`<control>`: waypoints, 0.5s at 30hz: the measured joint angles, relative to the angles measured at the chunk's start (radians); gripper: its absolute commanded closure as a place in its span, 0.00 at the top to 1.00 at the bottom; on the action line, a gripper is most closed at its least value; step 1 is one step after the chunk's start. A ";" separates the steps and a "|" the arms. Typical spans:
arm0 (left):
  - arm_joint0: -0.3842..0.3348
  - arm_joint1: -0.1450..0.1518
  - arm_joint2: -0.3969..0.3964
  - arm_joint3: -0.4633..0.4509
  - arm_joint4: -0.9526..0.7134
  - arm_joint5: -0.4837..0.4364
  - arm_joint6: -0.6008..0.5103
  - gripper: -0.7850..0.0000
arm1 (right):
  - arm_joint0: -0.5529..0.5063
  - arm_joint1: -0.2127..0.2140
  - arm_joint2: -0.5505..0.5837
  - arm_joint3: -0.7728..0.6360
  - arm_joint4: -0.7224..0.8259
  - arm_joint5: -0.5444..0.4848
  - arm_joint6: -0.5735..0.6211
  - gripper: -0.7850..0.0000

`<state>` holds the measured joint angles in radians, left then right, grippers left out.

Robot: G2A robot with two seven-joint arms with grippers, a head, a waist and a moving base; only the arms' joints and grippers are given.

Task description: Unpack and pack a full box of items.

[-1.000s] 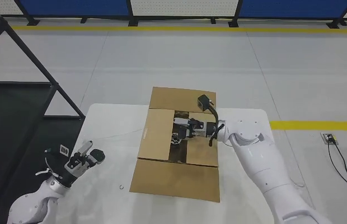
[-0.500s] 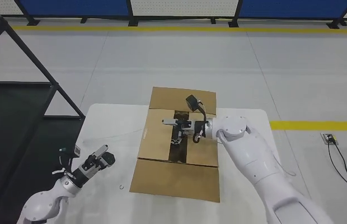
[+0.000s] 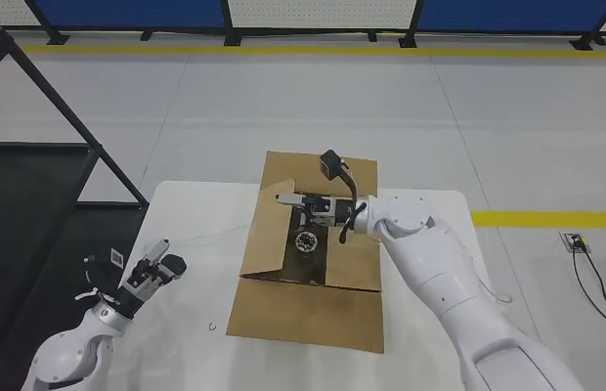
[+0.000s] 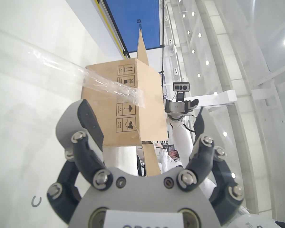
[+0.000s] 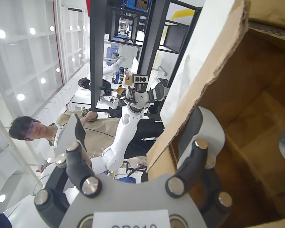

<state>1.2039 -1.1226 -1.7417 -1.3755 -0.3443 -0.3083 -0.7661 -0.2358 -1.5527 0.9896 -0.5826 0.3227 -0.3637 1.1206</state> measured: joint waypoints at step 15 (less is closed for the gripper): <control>0.005 0.010 -0.041 0.010 -0.038 0.011 -0.014 1.00 | 0.006 -0.032 -0.041 -0.011 0.023 0.003 -0.048 1.00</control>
<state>1.2092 -1.1131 -1.7822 -1.3658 -0.3820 -0.2972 -0.7798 -0.2298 -1.5846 0.9486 -0.5935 0.3461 -0.3604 1.0729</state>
